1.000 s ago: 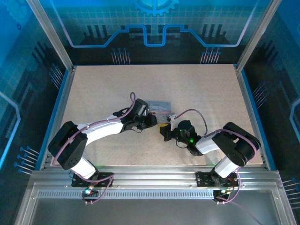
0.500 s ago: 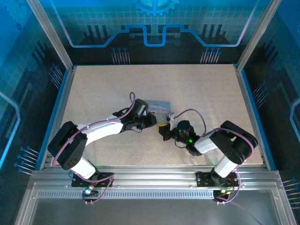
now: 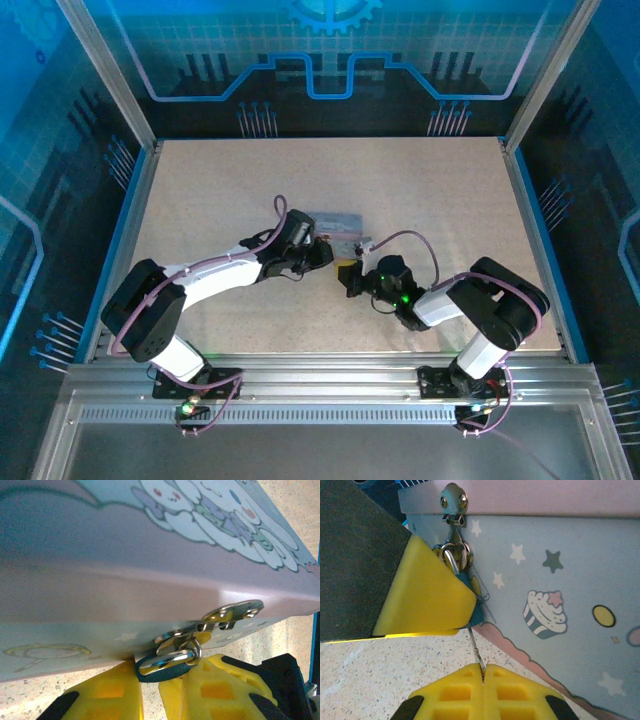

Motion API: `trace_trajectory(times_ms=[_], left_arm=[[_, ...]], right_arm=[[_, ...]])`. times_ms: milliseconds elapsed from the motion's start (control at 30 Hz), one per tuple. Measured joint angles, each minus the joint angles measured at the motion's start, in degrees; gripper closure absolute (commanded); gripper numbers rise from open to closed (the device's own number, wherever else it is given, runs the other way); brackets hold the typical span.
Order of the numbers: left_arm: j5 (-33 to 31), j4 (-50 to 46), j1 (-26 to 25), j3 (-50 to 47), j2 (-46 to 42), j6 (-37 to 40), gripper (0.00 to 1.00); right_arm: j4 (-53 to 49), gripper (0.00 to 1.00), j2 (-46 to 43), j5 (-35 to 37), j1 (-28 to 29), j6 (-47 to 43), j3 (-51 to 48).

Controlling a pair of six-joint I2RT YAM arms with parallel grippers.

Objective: Unlock a padlock with a key

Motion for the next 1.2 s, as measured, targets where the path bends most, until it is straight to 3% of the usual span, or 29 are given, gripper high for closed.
trace_trajectory(times_ms=[1200], left_arm=[[-1.77, 0.68, 0.37, -0.7, -0.31, -0.35, 0.81]], right_arm=[[2.47, 1.0, 3.78, -0.79, -0.13, 0.92, 1.86]])
